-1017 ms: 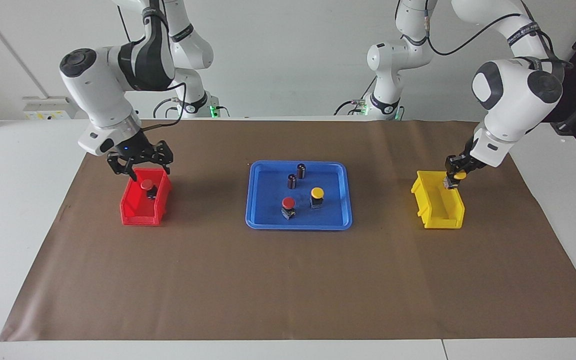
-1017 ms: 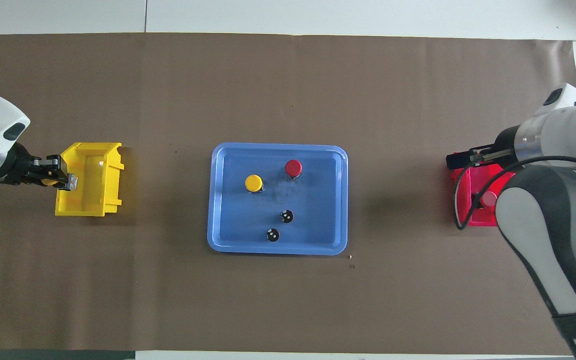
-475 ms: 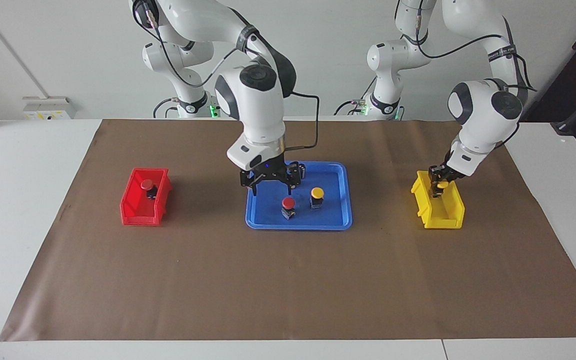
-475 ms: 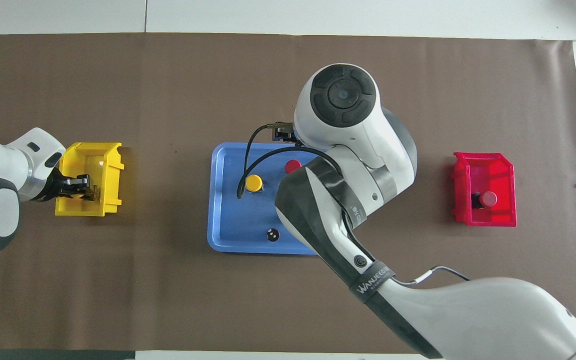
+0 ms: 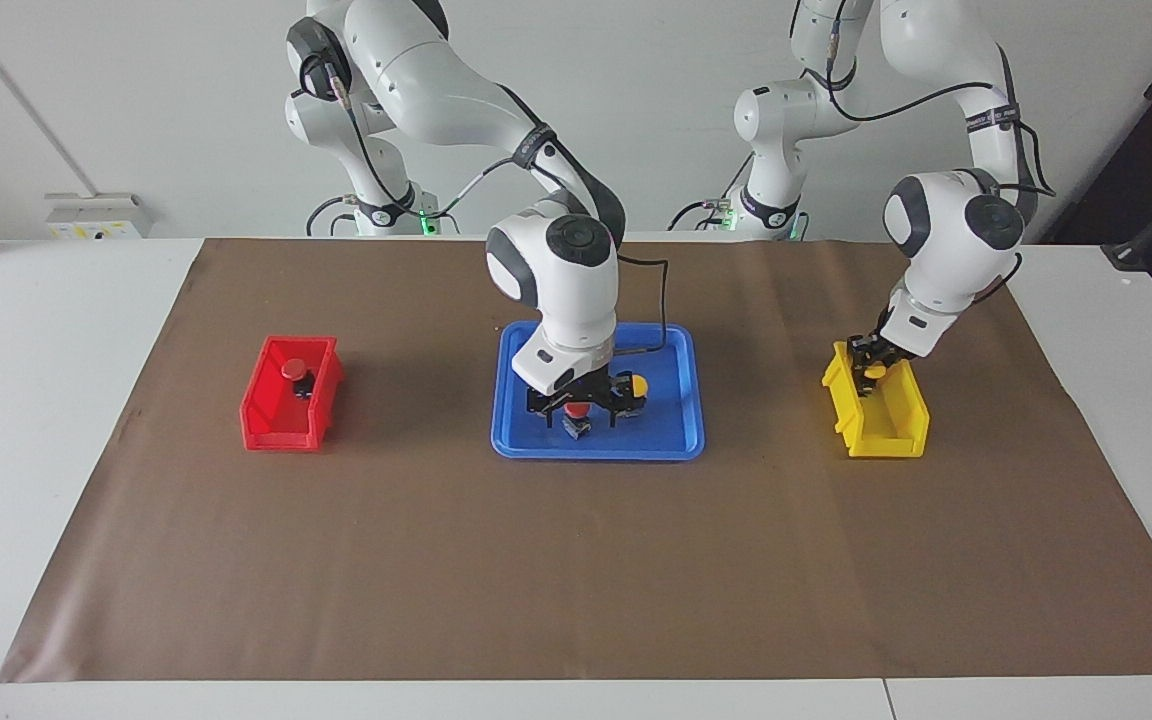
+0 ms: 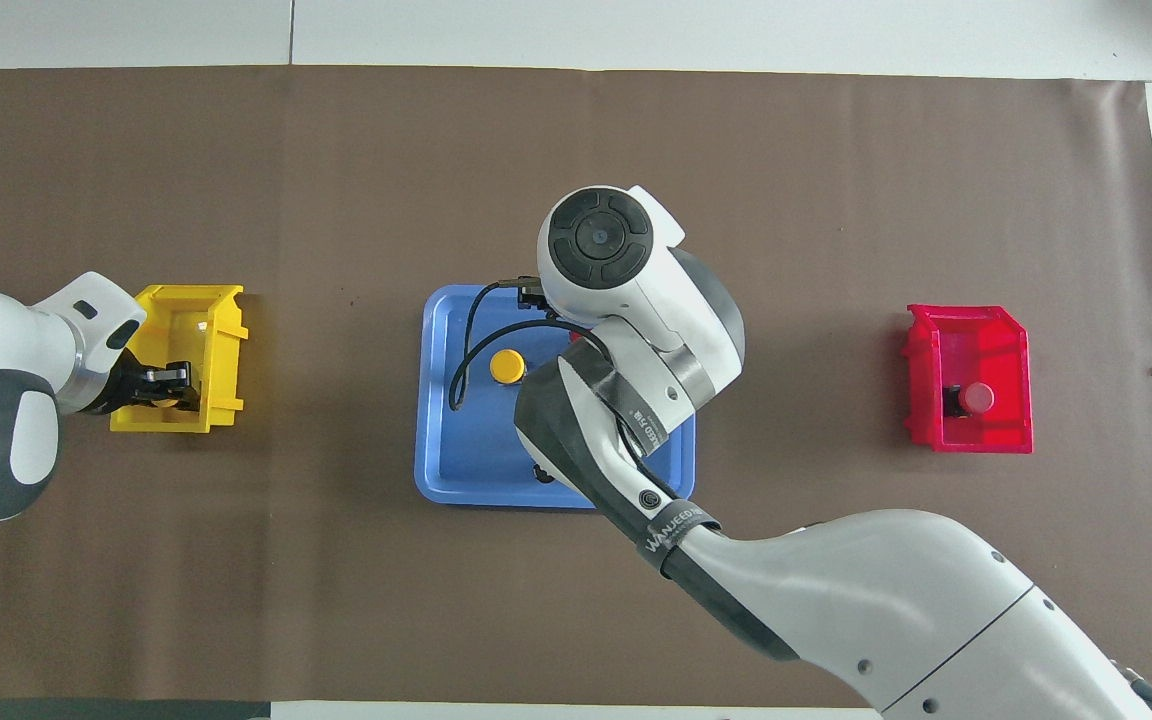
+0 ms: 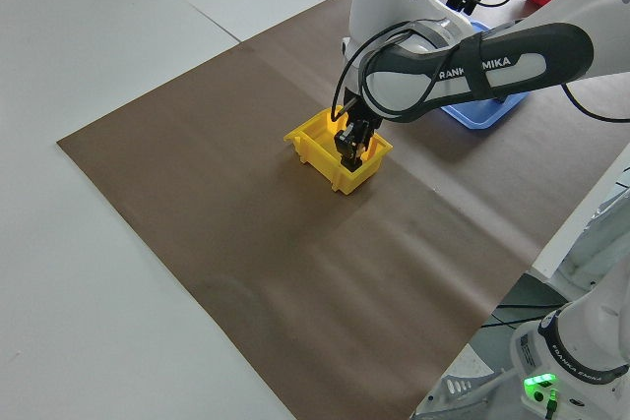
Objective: Sort red and yellow buttons by color
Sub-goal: 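Reach the right gripper into the tray and grasp the other red button, then lift the red button with the right gripper and carry it to the red bin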
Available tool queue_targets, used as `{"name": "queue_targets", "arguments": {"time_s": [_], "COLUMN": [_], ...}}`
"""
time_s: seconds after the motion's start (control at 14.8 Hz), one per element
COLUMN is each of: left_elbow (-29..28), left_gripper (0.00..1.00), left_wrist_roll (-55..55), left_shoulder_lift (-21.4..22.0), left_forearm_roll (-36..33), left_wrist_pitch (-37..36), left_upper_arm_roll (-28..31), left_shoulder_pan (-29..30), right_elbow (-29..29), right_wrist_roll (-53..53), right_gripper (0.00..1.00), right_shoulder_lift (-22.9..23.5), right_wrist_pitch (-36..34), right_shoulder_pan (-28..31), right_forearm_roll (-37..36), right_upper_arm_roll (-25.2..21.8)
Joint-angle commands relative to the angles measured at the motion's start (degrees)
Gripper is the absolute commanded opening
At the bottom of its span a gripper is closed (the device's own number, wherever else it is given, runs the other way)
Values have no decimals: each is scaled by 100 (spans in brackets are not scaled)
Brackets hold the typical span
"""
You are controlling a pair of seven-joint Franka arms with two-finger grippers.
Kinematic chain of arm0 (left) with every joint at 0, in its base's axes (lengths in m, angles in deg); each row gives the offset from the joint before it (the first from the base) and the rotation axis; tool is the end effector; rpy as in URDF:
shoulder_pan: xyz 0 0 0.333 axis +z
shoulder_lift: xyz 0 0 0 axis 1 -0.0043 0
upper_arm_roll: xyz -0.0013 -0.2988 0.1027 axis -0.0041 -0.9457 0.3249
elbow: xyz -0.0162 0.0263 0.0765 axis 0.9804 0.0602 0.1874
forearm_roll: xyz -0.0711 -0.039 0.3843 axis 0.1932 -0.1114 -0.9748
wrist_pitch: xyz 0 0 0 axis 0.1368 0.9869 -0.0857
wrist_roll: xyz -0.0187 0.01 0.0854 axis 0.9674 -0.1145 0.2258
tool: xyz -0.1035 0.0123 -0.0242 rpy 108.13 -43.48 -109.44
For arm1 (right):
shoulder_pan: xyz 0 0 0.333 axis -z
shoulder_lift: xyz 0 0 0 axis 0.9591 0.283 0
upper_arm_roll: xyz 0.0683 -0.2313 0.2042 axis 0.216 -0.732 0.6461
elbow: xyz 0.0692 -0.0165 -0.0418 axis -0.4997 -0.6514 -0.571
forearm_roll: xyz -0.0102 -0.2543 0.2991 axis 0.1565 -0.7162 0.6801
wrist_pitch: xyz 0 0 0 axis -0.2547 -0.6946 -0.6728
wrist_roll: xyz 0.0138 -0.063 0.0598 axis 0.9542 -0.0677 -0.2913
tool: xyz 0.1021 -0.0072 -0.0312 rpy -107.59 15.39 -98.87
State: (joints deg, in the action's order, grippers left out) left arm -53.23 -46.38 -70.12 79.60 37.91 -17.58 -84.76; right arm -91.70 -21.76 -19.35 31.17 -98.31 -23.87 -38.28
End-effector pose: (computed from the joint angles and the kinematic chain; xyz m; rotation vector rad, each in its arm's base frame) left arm 0.5059 -0.0101 0.3543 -3.1328 -0.0675 0.0905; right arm 0.5905 0.3803 0.3584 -3.1321 0.0588 -0.1164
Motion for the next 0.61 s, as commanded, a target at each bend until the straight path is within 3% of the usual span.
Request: {"name": "queue_targets", "arguments": {"time_s": [0.0, 0.27, 0.34, 0.41, 0.54], "left_elbow": [-15, 799, 1211, 1633, 2634], "left_gripper": [60, 62, 77, 100, 100], "left_wrist_roll": [31, -30, -82, -126, -127], "left_shoulder_lift": [49, 49, 66, 101, 137], "left_forearm_roll": [-35, -35, -35, -35, -43], "left_wrist_pitch": [96, -849, -1288, -1736, -2650], "left_upper_arm_roll": [8, 8, 0, 8, 8], "left_shoulder_pan": [-42, 2, 11, -33, -33], "right_elbow": [-434, -716, -760, -795, -830], "right_wrist_roll": [131, 148, 148, 148, 140], "right_gripper": [90, 89, 89, 89, 85], "right_shoulder_lift": [-244, -341, -367, -376, -394], "right_wrist_pitch": [215, 383, 392, 418, 427], "right_shoulder_pan": [23, -65, -65, -74, -74], "right_forearm_roll": [-125, -125, -125, -125, -125], "right_upper_arm_roll": [5, 5, 14, 14, 14]}}
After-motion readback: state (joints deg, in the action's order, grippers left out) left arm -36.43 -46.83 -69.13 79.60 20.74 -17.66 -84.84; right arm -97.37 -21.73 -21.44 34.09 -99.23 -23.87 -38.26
